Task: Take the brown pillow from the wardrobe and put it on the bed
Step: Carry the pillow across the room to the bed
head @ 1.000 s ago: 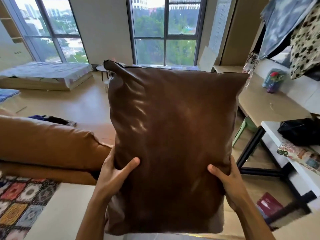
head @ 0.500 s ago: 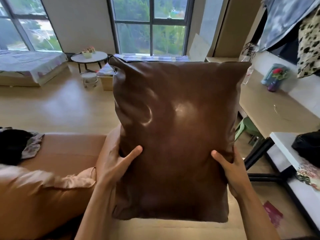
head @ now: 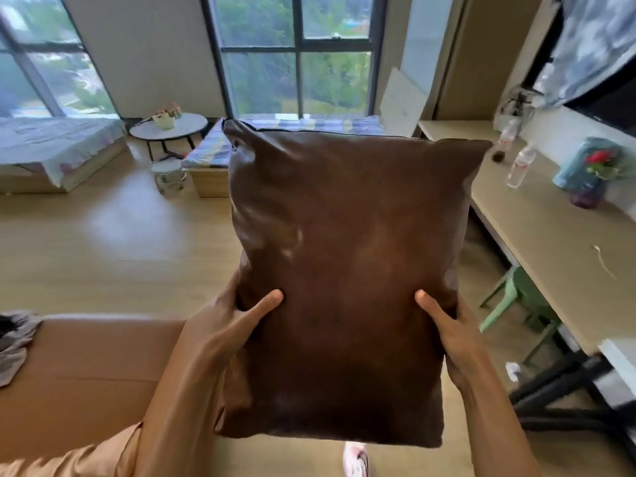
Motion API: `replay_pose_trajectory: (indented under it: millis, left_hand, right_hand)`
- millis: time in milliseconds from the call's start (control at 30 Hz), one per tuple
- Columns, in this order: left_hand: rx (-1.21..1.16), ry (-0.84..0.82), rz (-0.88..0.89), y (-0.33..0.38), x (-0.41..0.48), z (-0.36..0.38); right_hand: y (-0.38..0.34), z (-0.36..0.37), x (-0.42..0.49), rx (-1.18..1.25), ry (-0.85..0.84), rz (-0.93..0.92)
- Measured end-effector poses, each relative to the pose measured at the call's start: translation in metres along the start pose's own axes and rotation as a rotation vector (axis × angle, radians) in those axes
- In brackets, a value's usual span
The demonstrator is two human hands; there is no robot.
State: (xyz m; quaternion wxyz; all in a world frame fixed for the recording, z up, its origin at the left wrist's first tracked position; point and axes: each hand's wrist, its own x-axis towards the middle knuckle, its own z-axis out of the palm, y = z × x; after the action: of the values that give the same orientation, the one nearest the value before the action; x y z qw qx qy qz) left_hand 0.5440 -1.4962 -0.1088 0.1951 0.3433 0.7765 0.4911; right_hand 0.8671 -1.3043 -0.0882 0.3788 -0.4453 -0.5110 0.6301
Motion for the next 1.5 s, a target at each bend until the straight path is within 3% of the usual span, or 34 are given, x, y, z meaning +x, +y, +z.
replay_pose_trajectory:
  millis: [200, 500, 1000, 1200, 1500]
  left_hand:
    - [-0.249, 0.145, 0.087, 0.072, 0.081, 0.028]
    - [-0.369, 0.312, 0.013, 0.065, 0.228, 0.041]
    - [-0.415, 0.376, 0.020, 0.038, 0.551, -0.020]
    - [-0.373, 0.501, -0.008, 0.000, 0.647, -0.059]
    - [-0.351, 0.767, -0.104, -0.039, 0.790, -0.144]
  right_hand:
    - [-0.037, 0.032, 0.149, -0.020, -0.142, -0.009]
    - [-0.058, 0.124, 0.310, -0.063, -0.236, -0.109]
    - [-0.109, 0.334, 0.579, -0.070, -0.244, -0.145]
    - [-0.100, 0.441, 0.677, -0.055, -0.364, -0.096]
    - [-0.116, 0.658, 0.834, -0.073, -0.671, -0.112]
